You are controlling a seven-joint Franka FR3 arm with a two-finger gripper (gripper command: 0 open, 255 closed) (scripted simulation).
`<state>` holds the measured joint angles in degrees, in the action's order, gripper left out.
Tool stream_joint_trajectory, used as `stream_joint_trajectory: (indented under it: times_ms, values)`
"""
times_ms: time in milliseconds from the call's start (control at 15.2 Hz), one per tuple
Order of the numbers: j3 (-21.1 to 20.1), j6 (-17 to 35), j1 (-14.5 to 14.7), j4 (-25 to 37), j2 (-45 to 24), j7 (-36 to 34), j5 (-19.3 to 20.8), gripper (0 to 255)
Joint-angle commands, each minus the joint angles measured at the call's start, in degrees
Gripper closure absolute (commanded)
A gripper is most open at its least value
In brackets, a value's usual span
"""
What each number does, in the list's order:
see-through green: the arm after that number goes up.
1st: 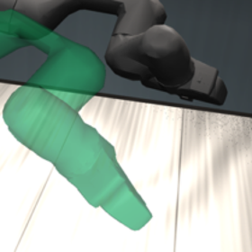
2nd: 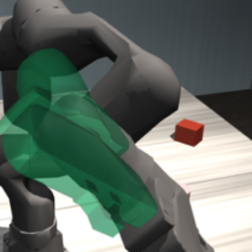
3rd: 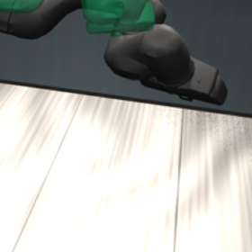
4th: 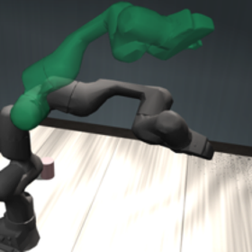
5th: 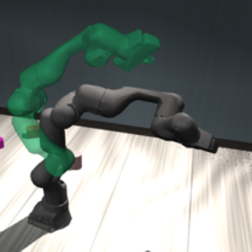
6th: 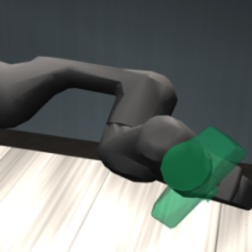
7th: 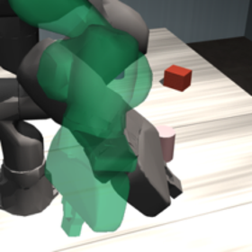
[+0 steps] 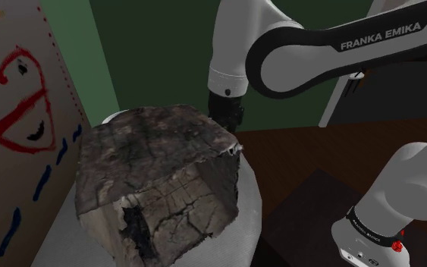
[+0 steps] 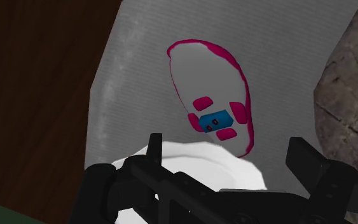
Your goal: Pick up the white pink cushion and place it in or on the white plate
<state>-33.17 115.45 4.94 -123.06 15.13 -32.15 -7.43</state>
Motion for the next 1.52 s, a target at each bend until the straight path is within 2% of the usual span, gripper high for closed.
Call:
stream_joint_trajectory:
  times_ms: [0, 66, 594, 660, 1254, 1452]
  values:
    - [-1.4, 1.6, 0.8, -2.2, -1.6, -0.5, -0.2, 0]
    - [-1.6, 2.8, 0.9, -3.0, -2.1, -0.7, 0.0, 0]
    - [-1.2, 2.8, 1.3, -3.0, -2.2, -0.8, 0.1, 0]
    - [-1.2, 2.9, 1.3, -3.0, -2.2, -0.8, 0.1, 255]
    - [-1.2, 2.8, 1.3, -3.0, -2.2, -0.8, 0.1, 255]
    - [-0.8, 0.5, 1.3, -1.2, -1.5, -0.5, -0.1, 255]
